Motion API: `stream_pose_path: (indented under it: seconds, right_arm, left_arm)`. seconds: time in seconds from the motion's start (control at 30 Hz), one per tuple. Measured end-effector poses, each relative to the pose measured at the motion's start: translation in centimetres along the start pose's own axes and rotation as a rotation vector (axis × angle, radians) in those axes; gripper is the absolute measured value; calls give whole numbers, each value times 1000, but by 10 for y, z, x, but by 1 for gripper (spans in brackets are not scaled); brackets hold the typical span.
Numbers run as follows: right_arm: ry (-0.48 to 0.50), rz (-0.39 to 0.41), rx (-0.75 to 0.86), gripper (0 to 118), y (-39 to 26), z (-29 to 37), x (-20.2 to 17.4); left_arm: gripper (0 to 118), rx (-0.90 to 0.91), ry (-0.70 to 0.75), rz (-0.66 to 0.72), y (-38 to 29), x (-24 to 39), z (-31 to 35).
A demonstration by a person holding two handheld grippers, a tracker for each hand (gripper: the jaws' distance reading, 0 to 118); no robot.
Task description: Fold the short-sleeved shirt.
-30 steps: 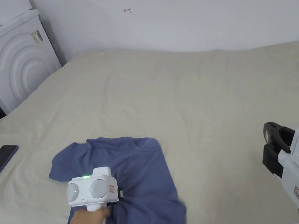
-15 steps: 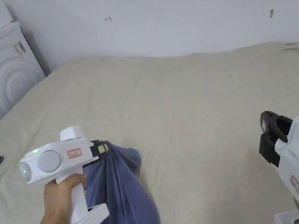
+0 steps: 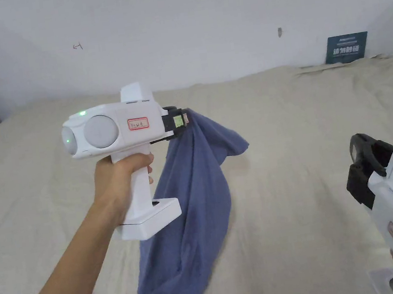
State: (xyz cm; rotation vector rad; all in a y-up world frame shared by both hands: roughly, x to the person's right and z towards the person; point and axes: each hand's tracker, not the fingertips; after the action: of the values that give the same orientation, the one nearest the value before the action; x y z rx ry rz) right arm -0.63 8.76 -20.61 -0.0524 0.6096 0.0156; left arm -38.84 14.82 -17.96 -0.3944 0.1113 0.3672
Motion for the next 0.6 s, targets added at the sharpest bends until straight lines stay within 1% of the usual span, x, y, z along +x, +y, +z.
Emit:
stream_pose_path:
  seconds: [0.1,0.17,0.3,0.43,0.6]
  right_arm:
    - [-66,-5,11,0,2,10,25]
    - [-106,-2,13,0,3,17,39]
    - [-175,-5,9,0,0,28,66]
    - [-221,-14,-4,0,-6,36,85]
    - [-247,-15,-29,0,-14,40,95]
  left_arm:
    - [0,-15,-103,-23,5,42,-23]
    - [0,-29,-137,-47,3,66,-36]
    - [0,-118,-219,-107,-19,106,-66]
    - [0,-259,-215,-149,-64,126,-105]
    - [0,-430,-182,-171,-132,130,-142]
